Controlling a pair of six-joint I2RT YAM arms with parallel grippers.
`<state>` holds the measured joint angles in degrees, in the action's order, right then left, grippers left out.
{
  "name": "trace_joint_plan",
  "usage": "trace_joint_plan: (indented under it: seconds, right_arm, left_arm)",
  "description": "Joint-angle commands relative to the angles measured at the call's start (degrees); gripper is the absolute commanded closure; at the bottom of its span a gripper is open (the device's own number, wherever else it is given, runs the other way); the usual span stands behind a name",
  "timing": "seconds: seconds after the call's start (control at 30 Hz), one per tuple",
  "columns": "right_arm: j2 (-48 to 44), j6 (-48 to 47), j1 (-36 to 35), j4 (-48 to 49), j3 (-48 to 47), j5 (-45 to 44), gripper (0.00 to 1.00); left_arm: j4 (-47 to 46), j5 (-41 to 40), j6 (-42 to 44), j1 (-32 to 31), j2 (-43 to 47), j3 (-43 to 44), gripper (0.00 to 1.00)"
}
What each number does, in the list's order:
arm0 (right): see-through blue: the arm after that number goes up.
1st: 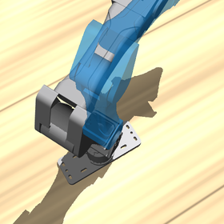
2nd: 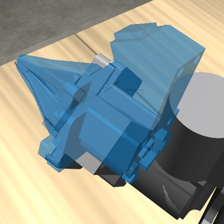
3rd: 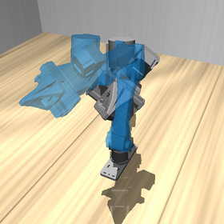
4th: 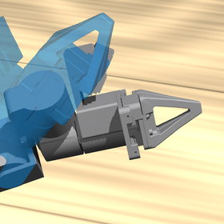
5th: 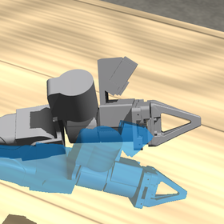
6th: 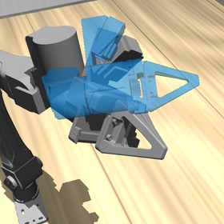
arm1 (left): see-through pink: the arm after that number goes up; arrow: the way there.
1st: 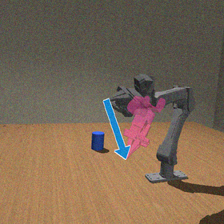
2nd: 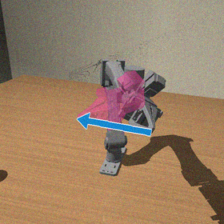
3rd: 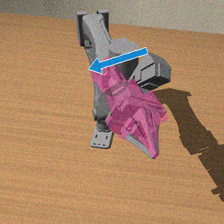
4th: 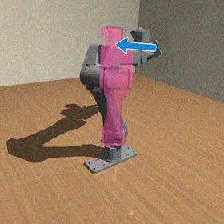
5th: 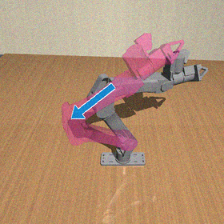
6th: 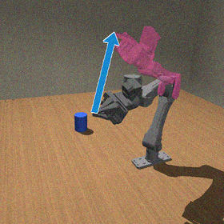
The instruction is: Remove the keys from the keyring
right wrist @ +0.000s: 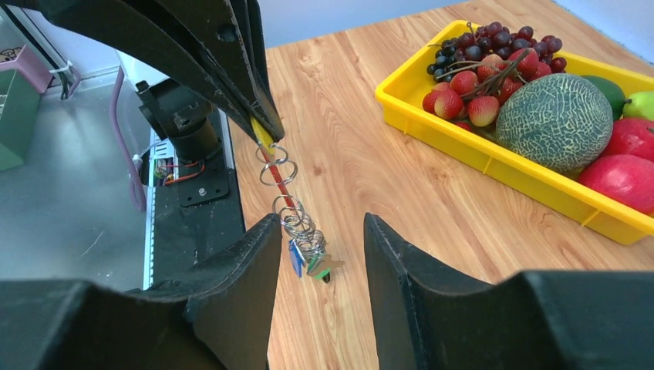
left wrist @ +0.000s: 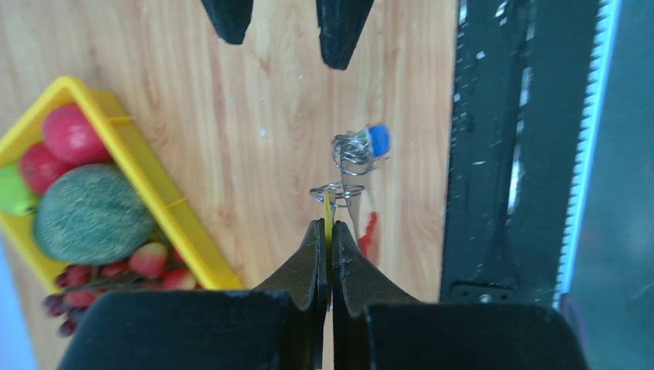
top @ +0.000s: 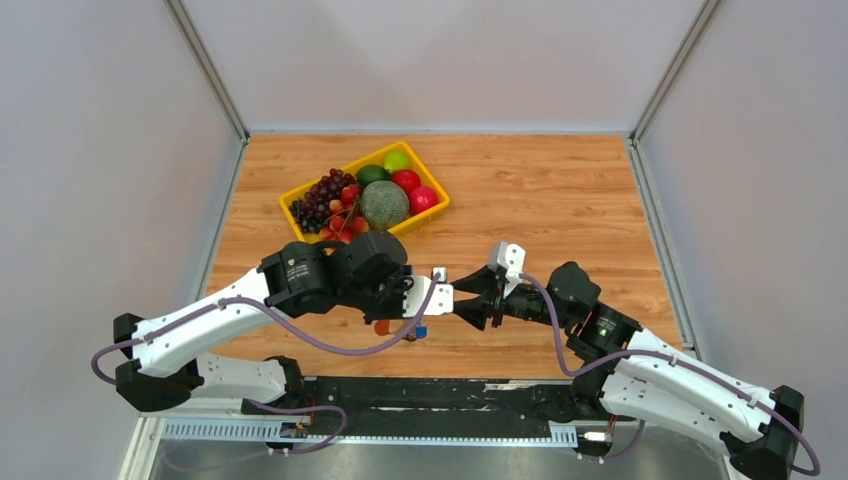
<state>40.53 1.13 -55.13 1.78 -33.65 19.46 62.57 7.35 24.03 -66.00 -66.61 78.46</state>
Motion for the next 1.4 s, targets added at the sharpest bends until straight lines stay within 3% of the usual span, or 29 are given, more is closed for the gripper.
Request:
trace_joint_plan:
  seconds: [0.0, 0.23, 0.43, 0.73, 1.37]
  right_arm:
    - [-0.8, -0.8, 0.0, 5.2, 1.0, 0.4, 0.53]
    - [-2.2, -0.8, 0.0, 6.8, 3.0, -0.2, 0.52]
    - [-2.0, -0.8, 0.0, 7.8, 3.2, -1.1, 0.52]
    - [0.8, -3.2, 0.0, 11.3, 0.1, -0.2, 0.51]
    - [12.2, -2.9, 0.0, 16.8, -8.1, 11.1, 0.52]
  left_arm:
    - [3.2, -14.9, 4.7, -4.2, -0.3, 4.8, 1.0]
    - [6.6, -32.4, 13.1, -10.2, -2.1, 7.6, 1.0]
    - [6.5, -39.7, 19.9, -11.4, -3.2, 9.2, 1.0]
    - [-4.0, -35.7, 31.4, -11.8, 2.8, 4.3, 1.0]
    - [-9.0, -22.5, 32.7, -12.4, 7.0, 1.8, 1.0]
